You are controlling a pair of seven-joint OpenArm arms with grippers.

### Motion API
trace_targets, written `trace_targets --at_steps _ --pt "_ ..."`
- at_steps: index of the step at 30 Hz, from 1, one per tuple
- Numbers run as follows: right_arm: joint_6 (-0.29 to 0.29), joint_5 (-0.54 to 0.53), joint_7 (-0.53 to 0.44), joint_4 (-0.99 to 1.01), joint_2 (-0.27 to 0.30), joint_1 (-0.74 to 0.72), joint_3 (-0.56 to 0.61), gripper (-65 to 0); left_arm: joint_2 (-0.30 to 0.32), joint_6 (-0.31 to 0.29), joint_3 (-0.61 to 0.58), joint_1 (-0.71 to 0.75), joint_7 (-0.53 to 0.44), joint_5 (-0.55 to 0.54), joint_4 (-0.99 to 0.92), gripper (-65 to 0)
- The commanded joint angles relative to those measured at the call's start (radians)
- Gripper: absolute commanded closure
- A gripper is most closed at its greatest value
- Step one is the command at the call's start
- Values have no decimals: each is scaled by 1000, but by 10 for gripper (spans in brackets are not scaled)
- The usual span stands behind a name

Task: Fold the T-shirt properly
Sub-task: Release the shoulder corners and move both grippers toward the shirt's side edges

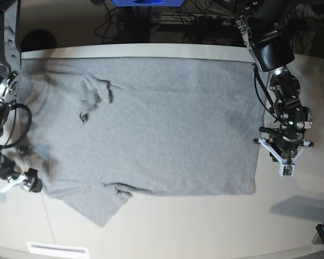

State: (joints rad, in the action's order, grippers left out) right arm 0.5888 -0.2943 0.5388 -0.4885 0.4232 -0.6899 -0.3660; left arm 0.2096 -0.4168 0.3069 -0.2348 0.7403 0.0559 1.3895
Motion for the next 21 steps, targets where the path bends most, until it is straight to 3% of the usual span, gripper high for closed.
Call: trace_targets --at_steps 1,21 --pt "6 -24 -24 -14 15 -38 -1 -634 17 11 2 -21 -20 -1 15 -69" --pt "1 -18 -24 60 -40 -14 28 -622 21 11 11 7 -20 -1 26 -69"
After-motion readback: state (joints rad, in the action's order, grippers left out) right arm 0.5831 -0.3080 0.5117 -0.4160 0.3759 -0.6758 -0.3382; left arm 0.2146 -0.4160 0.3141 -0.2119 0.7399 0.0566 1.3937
